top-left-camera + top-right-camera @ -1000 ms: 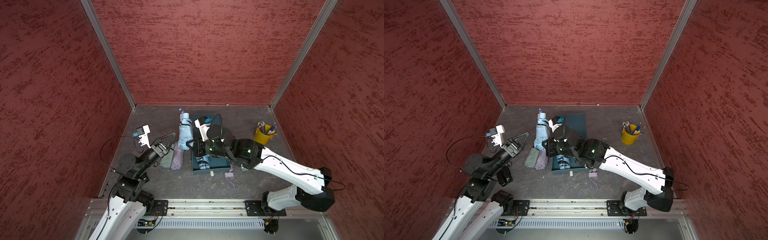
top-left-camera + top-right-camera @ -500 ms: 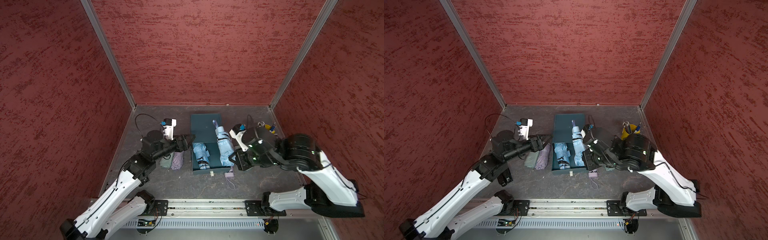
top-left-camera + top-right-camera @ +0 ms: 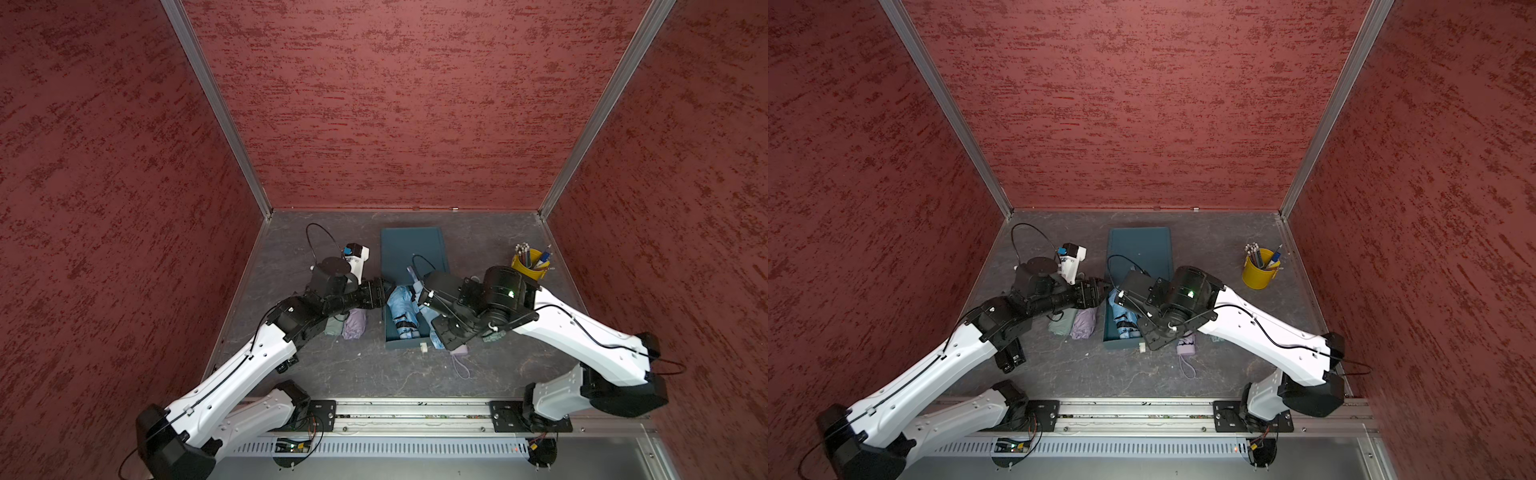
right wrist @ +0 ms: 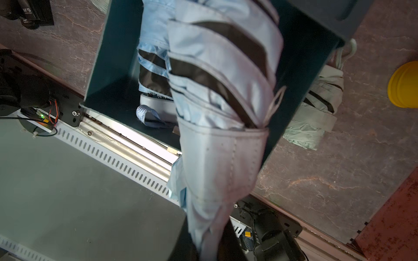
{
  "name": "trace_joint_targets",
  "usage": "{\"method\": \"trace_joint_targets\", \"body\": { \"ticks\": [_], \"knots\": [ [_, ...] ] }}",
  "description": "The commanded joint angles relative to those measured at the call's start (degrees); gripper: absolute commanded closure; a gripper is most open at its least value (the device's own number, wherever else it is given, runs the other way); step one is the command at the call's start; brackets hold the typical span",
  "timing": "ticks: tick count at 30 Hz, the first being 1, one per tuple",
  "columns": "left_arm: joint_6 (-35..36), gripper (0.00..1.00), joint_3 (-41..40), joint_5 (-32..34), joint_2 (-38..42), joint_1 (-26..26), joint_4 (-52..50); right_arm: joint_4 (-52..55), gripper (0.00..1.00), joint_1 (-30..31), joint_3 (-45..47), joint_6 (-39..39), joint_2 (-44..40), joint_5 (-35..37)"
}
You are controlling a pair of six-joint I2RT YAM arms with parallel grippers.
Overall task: Place the umbrella in the drawer by color
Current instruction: Place the umbrella in the drawer.
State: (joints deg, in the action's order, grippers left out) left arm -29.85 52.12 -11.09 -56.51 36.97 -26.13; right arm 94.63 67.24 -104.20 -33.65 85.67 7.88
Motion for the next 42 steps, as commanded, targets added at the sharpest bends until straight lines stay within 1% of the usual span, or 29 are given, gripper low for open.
{"method": "trace_joint_targets", "body": {
  "ticks": [1, 5, 8, 10, 13, 16, 18, 21, 23, 27, 32, 36, 39, 42],
  "knots": [
    [1.9, 0.31, 1.2, -0.6, 0.0, 1.6, -2.5, 8.9, 1.0, 0.3, -0.8, -1.6, -1.9, 2.5],
    [2.6, 0.4, 2.3, 0.1, 0.6, 3.4, -7.9, 6.0, 1.0, 0.3, -1.0, -2.1, -4.2, 2.3],
    [2.7, 0.4, 3.2, 2.2, 2.6, 5.0, -13.2, 3.8, 1.0, 0.3, -3.3, -2.2, -5.6, 1.5],
    [2.6, 0.4, 3.2, 3.6, 3.8, 6.3, -15.5, 0.9, 1.0, 0.3, -3.5, -2.3, -7.0, -0.9],
    [2.0, 0.4, 2.5, 4.4, 3.8, 8.2, -15.7, -2.7, 1.0, 0.4, -1.8, -4.1, -8.2, -5.5],
    [1.5, 0.44, 2.8, 6.3, 2.3, 9.5, -15.3, -3.3, 1.0, 0.3, 0.5, -6.6, -8.5, -9.0],
    [1.5, 0.48, 3.4, 7.1, 1.4, 9.9, -15.0, -4.1, 1.0, 0.3, 1.2, -8.9, -9.2, -11.7],
    [1.7, 0.51, 4.0, 7.5, 0.1, 10.3, -14.6, -8.6, 1.0, 0.3, 3.2, -13.3, -11.3, -17.2],
    [2.1, 0.53, 4.0, 8.1, -0.7, 10.5, -14.6, -12.3, 1.0, 0.3, 5.1, -18.0, -12.8, -19.4],
    [1.9, 0.58, 3.9, 10.0, -1.2, 11.0, -15.2, -23.1, 1.0, -0.5, 12.8, -28.9, -17.0, -21.8],
    [1.8, 0.58, 3.2, 10.9, -0.4, 11.5, -14.6, -31.7, 1.0, -2.6, 20.6, -39.2, -21.9, -20.7],
    [2.2, 0.59, 3.2, 11.3, -0.4, 11.5, -15.1, -38.8, 1.0, -4.6, 26.0, -43.4, -24.2, -21.2],
    [2.7, 0.59, 3.2, 11.6, -0.2, 11.5, -15.0, -42.9, 1.0, -6.4, 28.5, -43.8, -23.1, -23.9],
    [3.0, 0.59, 3.0, 12.1, 0.0, 11.5, -14.7, -44.7, 1.0, -8.1, 29.4, -43.5, -21.6, -24.9]
  ]
}}
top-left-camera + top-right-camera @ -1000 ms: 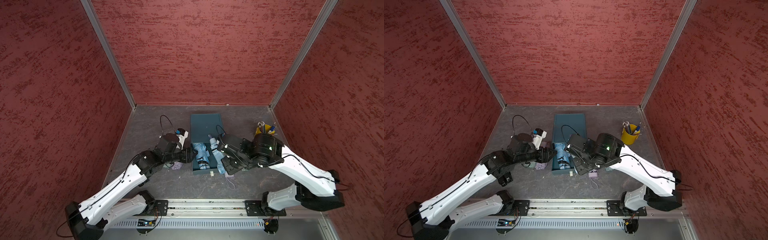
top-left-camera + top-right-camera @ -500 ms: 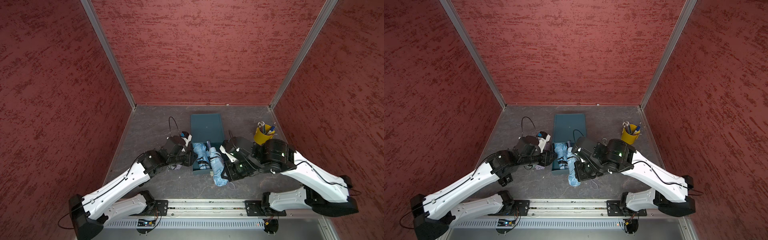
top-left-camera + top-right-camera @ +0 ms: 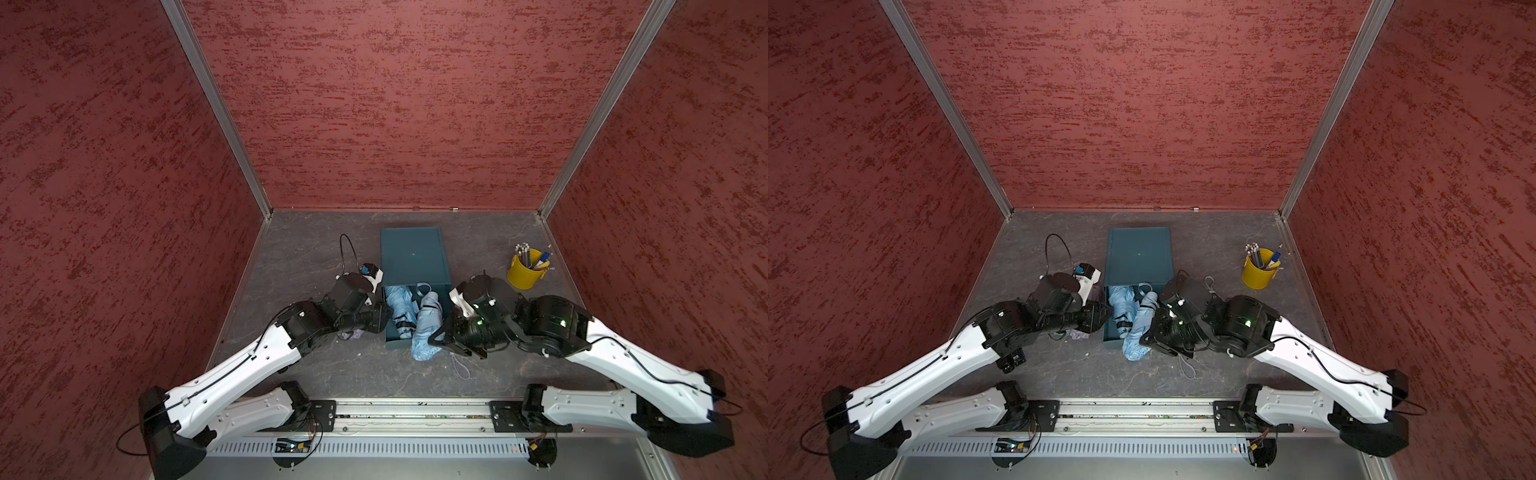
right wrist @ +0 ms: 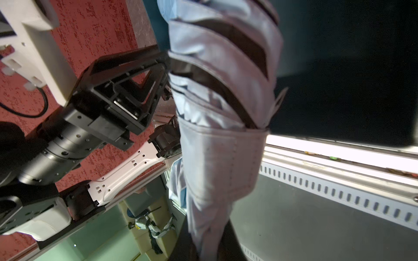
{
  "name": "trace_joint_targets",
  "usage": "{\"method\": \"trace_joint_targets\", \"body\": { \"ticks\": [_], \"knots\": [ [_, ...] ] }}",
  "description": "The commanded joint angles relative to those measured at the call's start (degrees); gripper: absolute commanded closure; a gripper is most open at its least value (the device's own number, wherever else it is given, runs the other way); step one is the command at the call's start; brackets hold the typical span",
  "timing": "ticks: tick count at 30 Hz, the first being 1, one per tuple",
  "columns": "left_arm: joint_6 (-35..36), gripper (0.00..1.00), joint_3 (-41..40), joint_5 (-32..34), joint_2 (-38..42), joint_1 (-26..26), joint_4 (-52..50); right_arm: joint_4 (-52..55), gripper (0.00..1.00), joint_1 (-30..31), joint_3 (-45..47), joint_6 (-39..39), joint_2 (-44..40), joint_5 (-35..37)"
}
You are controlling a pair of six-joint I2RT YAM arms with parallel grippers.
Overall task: Place the umbrella in the drawer by color
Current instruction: Place the umbrella in the drawer.
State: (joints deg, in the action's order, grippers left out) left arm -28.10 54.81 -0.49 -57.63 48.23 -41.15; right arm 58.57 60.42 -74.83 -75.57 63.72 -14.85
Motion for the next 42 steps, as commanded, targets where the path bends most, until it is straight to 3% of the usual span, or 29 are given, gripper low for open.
{"method": "trace_joint_targets", "body": {
  "ticks": [1, 13, 23, 25, 29, 33, 36, 40, 42],
  "knots": [
    [1.4, 0.59, 0.3, 1.6, 1.1, 0.2, 0.5, -9.1, 1.0, -2.2, 0.4, -1.5, 0.7, -2.7],
    [3.1, 0.59, -1.0, 2.3, 0.0, 0.2, 2.2, -11.9, 1.0, -11.2, 4.8, 1.5, 1.2, -9.9],
    [3.8, 0.62, -1.2, 3.3, -1.5, 0.1, 2.3, -6.3, 1.0, -17.3, 1.9, 10.4, 4.2, -13.7],
    [3.8, 0.62, -1.1, 3.4, -1.5, 0.1, 2.3, -4.9, 0.88, -17.9, 0.9, 12.7, 5.1, -13.0],
    [3.8, 0.62, -1.1, 3.7, -1.8, -0.1, 2.4, 1.6, 0.4, -18.0, -4.9, 19.2, 7.0, -5.9],
    [3.6, 0.62, -1.3, 4.1, -1.9, -0.2, 2.4, 7.6, 0.29, -18.0, -10.0, 23.9, 8.2, 0.0],
    [3.5, 0.62, -1.1, 4.2, -1.9, -0.5, 2.5, 10.0, 0.4, -17.2, -12.0, 27.5, 8.6, 2.2],
    [2.9, 0.55, 0.3, 4.1, -1.7, -0.9, 2.5, 14.7, 0.76, -11.9, -15.2, 32.7, 9.8, 8.5],
    [2.4, 0.49, 1.4, 3.6, -1.6, -1.6, 2.7, 14.5, 0.79, -8.3, -14.3, 33.2, 8.1, 13.9]
  ]
}}
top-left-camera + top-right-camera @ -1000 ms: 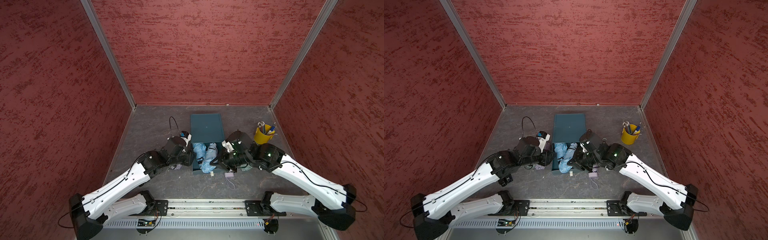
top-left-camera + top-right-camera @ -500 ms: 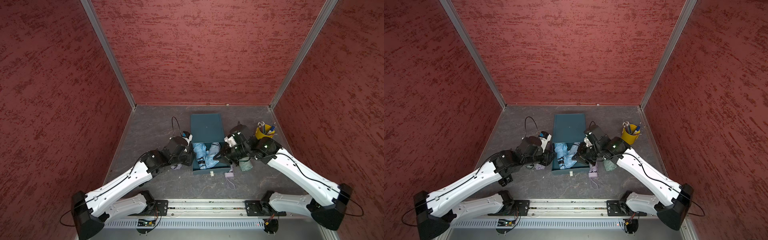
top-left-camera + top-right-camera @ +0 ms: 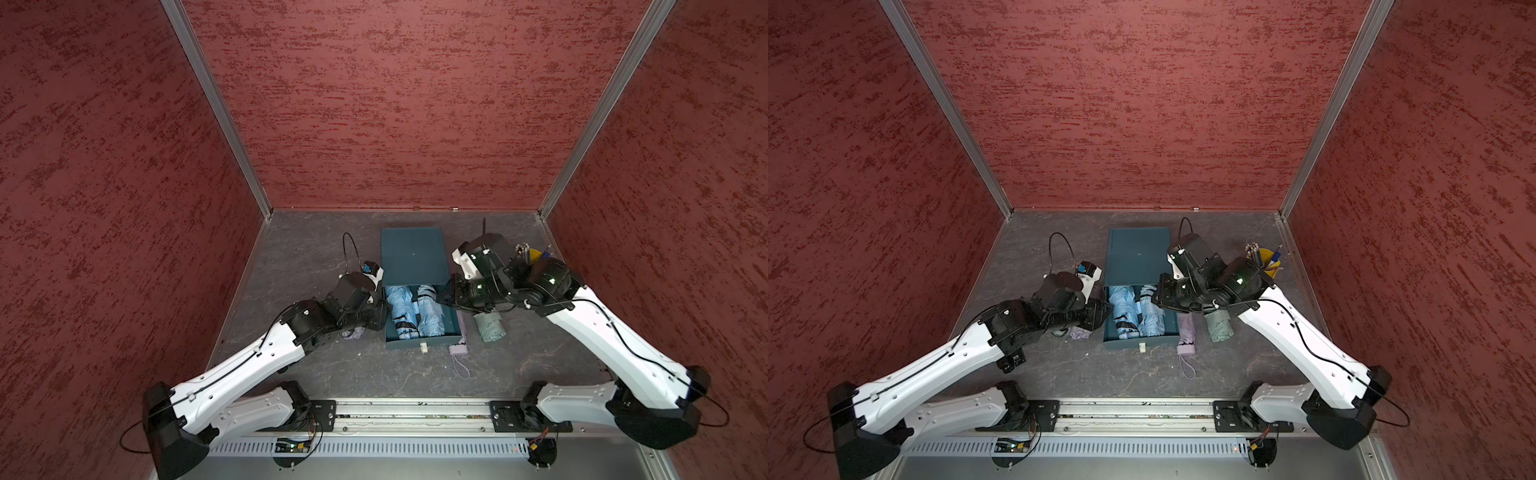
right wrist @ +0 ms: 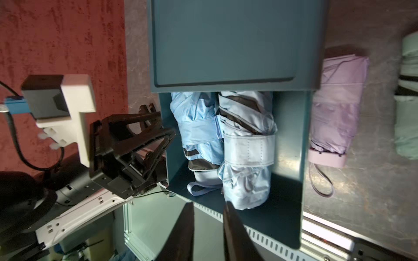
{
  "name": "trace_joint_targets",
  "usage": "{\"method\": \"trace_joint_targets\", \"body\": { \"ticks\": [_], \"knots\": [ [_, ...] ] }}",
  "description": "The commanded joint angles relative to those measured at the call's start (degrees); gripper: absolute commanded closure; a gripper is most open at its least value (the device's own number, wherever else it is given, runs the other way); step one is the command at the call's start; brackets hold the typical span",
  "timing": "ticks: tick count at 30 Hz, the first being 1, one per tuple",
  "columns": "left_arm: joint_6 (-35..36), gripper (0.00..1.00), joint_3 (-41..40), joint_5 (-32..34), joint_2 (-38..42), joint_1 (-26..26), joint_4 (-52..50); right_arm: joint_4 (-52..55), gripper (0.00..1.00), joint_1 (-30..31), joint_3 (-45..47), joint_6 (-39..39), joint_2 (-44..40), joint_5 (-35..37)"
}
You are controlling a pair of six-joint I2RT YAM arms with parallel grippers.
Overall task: Place the umbrella in the drawer by color
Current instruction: Place the umbrella in the drawer.
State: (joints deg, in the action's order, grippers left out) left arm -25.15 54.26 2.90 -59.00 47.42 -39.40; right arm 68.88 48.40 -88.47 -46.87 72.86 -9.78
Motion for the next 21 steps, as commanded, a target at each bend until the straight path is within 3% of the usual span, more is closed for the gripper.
{"method": "trace_joint_targets", "body": {
  "ticks": [1, 5, 11, 16, 21],
  "knots": [
    [-0.8, 0.45, 2.6, -0.4, -0.2, -1.2, 1.1, 3.5, 0.8, 5.1, 0.4, 4.5, -2.2, 10.5],
    [-2.1, 0.41, 4.5, -2.4, 0.0, -3.8, 2.0, 1.7, 0.83, 11.4, 4.3, 4.3, -5.9, 17.3],
    [-4.4, 0.4, 5.7, -6.1, -0.3, -10.2, 3.4, 0.0, 0.79, 21.2, 9.2, -0.1, -7.3, 26.9],
    [-3.3, 0.36, 6.2, -7.7, -1.2, -11.9, 4.2, 0.6, 0.59, 29.0, 10.3, -3.6, -5.9, 35.3],
    [-2.5, 0.31, 5.9, -8.5, -1.8, -12.1, 5.6, 2.6, 0.5, 36.1, 11.1, -8.0, -5.9, 43.6]
  ]
}}
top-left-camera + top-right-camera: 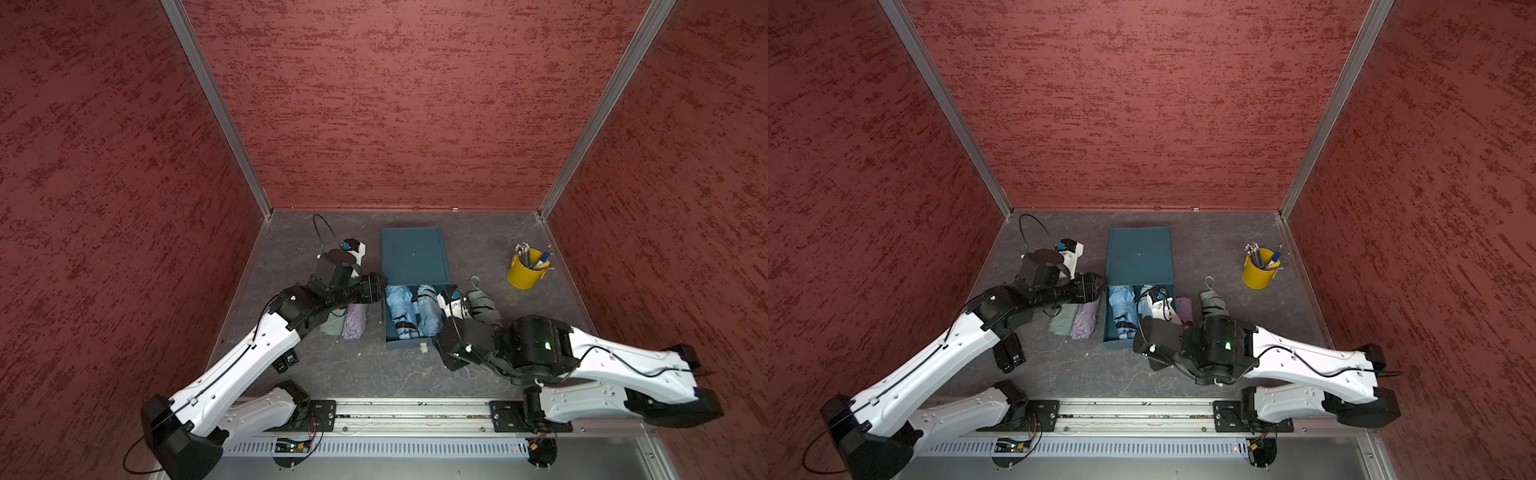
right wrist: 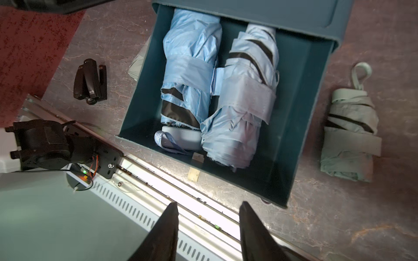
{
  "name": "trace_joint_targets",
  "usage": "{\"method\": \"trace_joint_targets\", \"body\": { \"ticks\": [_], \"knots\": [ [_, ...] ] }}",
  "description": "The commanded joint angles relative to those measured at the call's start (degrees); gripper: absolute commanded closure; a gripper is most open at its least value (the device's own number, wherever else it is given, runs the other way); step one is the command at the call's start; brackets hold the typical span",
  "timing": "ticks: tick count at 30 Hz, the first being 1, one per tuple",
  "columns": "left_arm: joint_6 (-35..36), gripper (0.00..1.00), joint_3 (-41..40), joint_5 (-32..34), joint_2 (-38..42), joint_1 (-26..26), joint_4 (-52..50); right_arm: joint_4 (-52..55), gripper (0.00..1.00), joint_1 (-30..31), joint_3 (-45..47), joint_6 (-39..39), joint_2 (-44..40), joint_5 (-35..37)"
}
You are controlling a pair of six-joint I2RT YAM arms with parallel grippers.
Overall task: Place the umbrella in the drawer by color
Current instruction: Place the umbrella in the drawer, then close the drawer in the storage box.
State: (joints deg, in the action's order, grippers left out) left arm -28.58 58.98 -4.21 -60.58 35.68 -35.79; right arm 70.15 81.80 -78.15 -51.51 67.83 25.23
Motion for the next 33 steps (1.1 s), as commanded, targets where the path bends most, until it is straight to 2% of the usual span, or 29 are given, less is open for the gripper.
{"method": "trace_joint_targets", "body": {
  "ticks": [1, 3, 6, 8, 13, 17, 21, 26, 33],
  "knots": [
    [1.1, 0.31, 1.4, -1.4, -0.6, -0.3, 2.1, 0.2, 0.49, 4.2, 1.6, -3.2, -1.4, 9.5],
    [1.7, 0.29, 1.7, -1.1, -1.1, -0.4, 2.4, -0.5, 0.47, 7.3, 3.4, -3.9, -2.5, 12.8],
    [2.2, 0.24, 2.4, -1.4, -2.1, -0.9, 3.3, 0.9, 0.42, 11.6, 7.2, -9.4, -5.8, 19.7],
    [2.4, 0.2, 2.6, -2.2, -2.8, -1.2, 4.5, -2.5, 0.41, 11.9, 11.8, -8.0, -9.4, 17.7],
    [2.5, 0.19, 3.9, -2.7, -5.9, -1.4, 5.7, -18.2, 0.43, 12.1, 20.1, 1.1, -12.1, 8.5],
    [2.9, 0.19, 4.4, -2.8, -7.6, -1.4, 7.0, -25.8, 0.4, 12.0, 23.3, 2.8, -9.3, 8.3],
    [3.3, 0.2, 5.3, -2.2, -9.1, -1.7, 7.7, -28.8, 0.34, 11.5, 22.3, 4.0, -4.7, 9.4],
    [4.1, 0.25, 5.0, -2.6, -10.7, -2.3, 9.2, -32.0, 0.28, 8.7, 22.8, 4.7, -1.5, 10.3],
    [5.6, 0.43, 5.6, -2.8, -14.6, -1.9, 8.0, -37.6, 0.29, 4.9, 21.9, 5.8, 2.7, 12.1]
  ]
}}
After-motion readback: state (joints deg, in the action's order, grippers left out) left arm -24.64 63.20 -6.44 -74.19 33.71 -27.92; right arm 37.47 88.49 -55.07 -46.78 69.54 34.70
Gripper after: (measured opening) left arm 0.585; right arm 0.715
